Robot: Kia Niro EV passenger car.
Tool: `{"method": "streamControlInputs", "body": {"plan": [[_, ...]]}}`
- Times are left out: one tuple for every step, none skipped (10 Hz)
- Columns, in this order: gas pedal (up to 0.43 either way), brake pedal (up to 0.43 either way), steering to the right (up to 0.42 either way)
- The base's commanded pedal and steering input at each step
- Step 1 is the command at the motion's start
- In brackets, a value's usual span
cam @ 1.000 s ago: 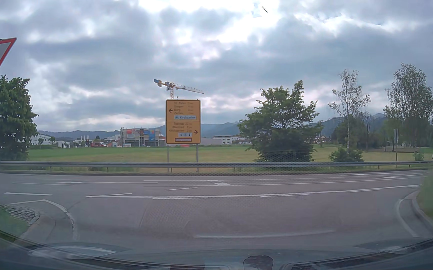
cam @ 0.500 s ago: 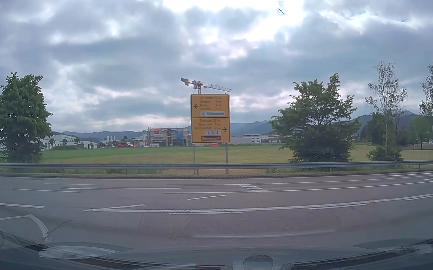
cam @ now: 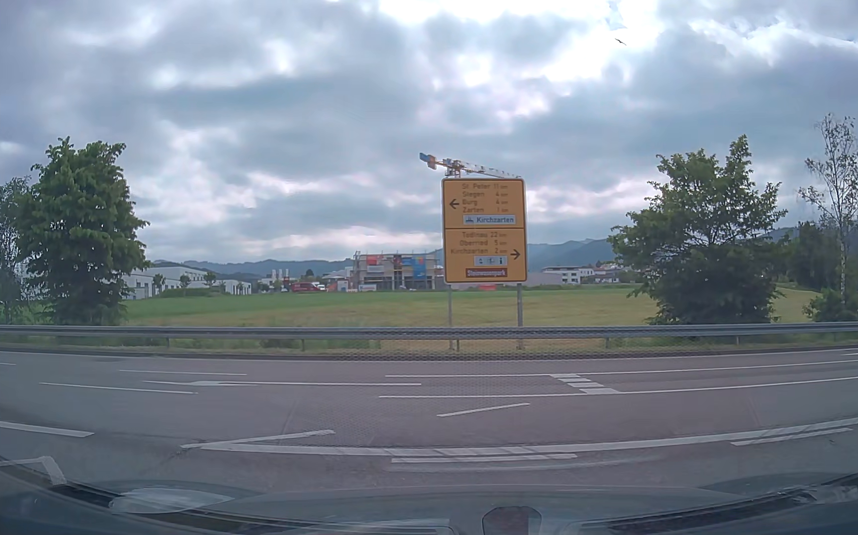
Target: Follow the waypoints while adhering to traffic rules and regulations
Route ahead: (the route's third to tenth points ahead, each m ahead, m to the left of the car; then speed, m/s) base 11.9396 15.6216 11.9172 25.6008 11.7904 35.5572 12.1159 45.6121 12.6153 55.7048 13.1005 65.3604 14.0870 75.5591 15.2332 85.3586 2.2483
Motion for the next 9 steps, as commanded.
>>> {"method": "streamControlInputs", "body": {"plan": [[0.000, 0.000, -0.371], [0.000, 0.000, -0.386], [0.169, 0.000, -0.402], [0.350, 0.000, -0.407], [0.370, 0.000, -0.407], [0.390, 0.000, -0.407], [0.421, 0.000, -0.407], [0.461, 0.000, -0.407], [0.469, 0.000, -0.407]]}}
